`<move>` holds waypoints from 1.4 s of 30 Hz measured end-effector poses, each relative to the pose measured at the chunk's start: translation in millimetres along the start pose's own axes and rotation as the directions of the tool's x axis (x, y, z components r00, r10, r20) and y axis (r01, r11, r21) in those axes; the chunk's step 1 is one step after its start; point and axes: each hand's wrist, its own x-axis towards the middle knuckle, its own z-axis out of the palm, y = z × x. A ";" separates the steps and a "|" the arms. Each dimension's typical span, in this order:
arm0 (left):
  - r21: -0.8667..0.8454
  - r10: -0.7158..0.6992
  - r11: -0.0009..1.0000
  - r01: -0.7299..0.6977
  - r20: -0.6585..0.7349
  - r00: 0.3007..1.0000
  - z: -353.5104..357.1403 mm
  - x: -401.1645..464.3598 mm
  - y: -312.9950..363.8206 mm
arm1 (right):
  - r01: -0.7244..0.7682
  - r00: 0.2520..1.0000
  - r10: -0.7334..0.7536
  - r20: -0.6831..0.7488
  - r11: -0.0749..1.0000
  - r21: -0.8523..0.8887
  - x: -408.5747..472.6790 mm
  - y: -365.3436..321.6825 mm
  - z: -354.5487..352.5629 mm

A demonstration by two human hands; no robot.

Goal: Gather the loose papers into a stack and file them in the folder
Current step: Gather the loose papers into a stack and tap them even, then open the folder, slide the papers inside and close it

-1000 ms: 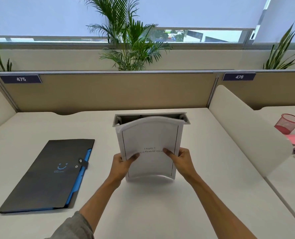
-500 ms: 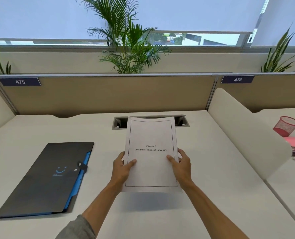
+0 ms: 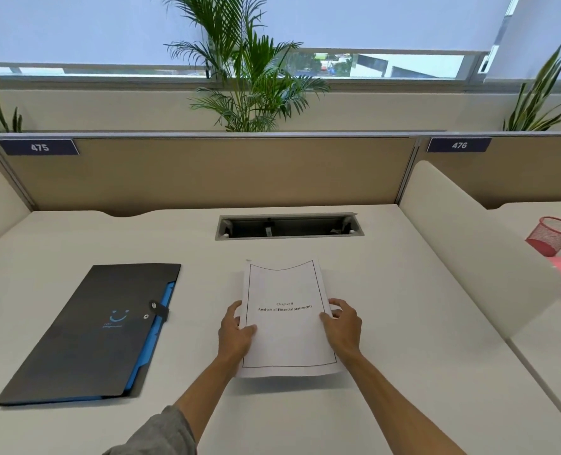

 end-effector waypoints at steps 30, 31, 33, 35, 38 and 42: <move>0.546 0.015 0.836 0.049 -0.112 0.994 -16.7 22.6 -11.8 | 0.124 0.989 -0.094 0.110 0.944 -0.307 5.3 9.7 3.8; 0.532 0.038 0.846 0.033 -0.121 0.992 -21.6 22.4 -11.5 | 0.143 0.986 -0.111 0.127 0.949 -0.281 3.1 6.1 6.5; 0.508 0.101 0.861 -0.012 -0.146 0.984 -31.2 21.1 -9.4 | 0.178 0.975 -0.143 0.170 0.961 -0.210 -2.0 -1.7 14.0; 0.488 0.166 0.871 -0.058 -0.182 0.969 -40.9 19.8 -5.1 | 0.212 0.962 -0.179 0.205 0.966 -0.148 -8.0 -10.5 23.3; 0.457 0.220 0.884 -0.097 -0.223 0.950 -56.5 19.6 0.2 | 0.255 0.941 -0.228 0.251 0.963 -0.083 -19.2 -25.4 41.1; 0.387 0.220 0.915 -0.111 -0.249 0.943 -80.3 17.8 3.4 | 0.308 0.908 -0.280 0.311 0.950 -0.046 -35.0 -43.3 68.7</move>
